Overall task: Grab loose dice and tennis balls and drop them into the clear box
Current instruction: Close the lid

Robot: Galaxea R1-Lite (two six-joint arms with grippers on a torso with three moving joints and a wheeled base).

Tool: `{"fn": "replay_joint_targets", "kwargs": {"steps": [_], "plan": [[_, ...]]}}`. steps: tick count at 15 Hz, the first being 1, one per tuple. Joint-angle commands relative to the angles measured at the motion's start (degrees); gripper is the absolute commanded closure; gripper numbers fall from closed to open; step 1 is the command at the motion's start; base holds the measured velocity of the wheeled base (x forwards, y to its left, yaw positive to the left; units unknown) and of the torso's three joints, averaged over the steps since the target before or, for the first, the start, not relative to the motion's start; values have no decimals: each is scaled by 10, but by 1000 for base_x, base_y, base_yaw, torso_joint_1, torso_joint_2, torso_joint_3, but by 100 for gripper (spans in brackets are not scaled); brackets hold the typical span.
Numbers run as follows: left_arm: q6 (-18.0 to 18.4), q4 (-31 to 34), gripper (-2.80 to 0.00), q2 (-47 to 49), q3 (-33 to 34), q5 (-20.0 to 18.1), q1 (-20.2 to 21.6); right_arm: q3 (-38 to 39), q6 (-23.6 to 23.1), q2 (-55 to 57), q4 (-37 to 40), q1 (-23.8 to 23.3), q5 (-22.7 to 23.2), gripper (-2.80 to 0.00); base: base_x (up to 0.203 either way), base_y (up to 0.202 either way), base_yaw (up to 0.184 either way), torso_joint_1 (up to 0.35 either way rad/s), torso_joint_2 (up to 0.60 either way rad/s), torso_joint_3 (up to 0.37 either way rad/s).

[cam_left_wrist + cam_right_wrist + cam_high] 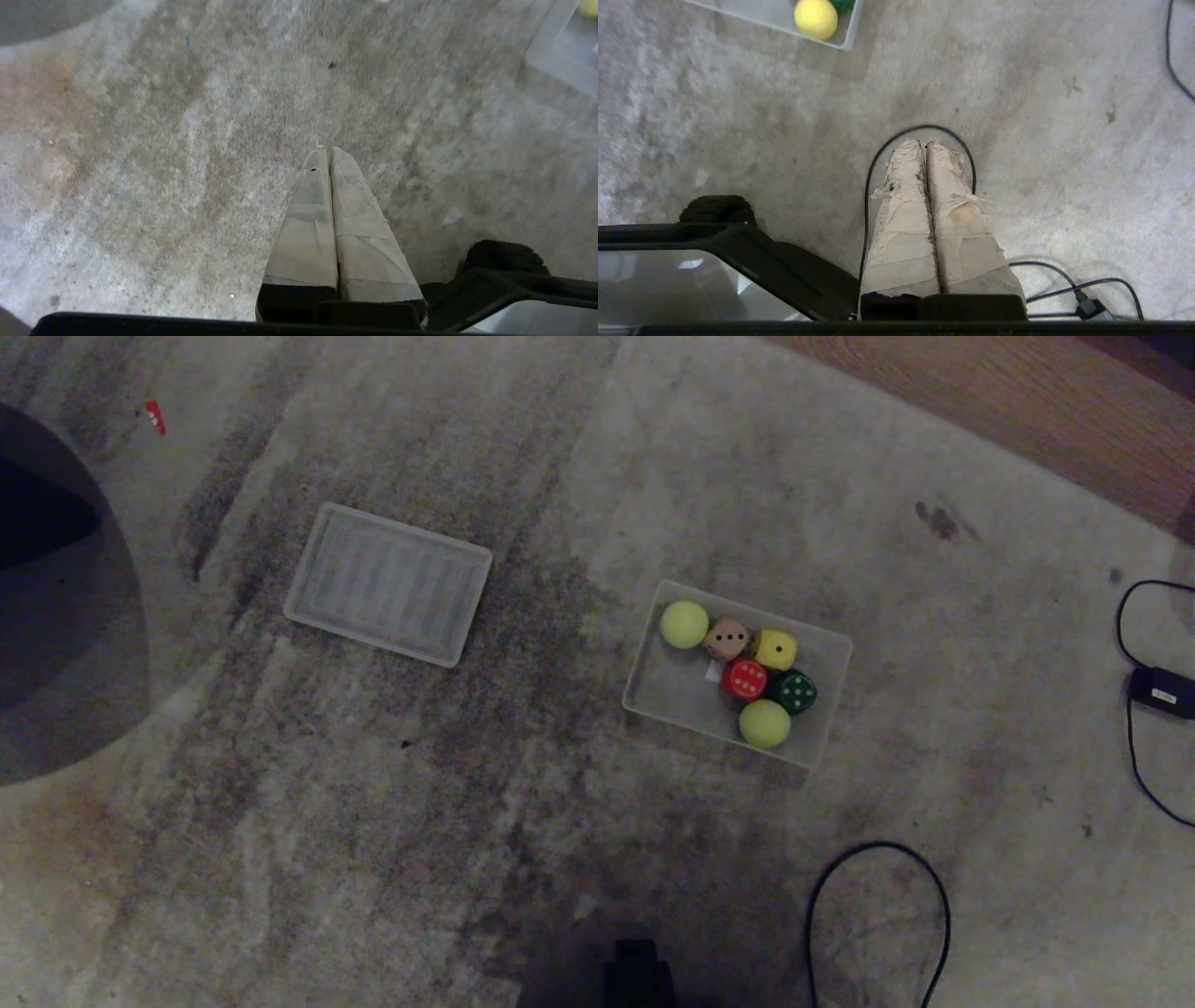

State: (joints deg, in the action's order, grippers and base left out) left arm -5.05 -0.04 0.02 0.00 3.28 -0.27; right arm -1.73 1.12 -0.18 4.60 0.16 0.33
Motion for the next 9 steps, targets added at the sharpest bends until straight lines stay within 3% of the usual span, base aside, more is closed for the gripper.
{"fn": "replay_joint_targets", "kwargs": {"steps": [1, 9], "plan": [[-3, -1, 0, 1, 1, 1, 0, 0, -1, 2, 0, 0, 0, 0, 0, 0, 0, 2, 2, 203], [-4, -1, 0, 1, 1, 1, 0, 0, -1, 2, 0, 0, 0, 0, 0, 0, 0, 1, 3, 206]]}}
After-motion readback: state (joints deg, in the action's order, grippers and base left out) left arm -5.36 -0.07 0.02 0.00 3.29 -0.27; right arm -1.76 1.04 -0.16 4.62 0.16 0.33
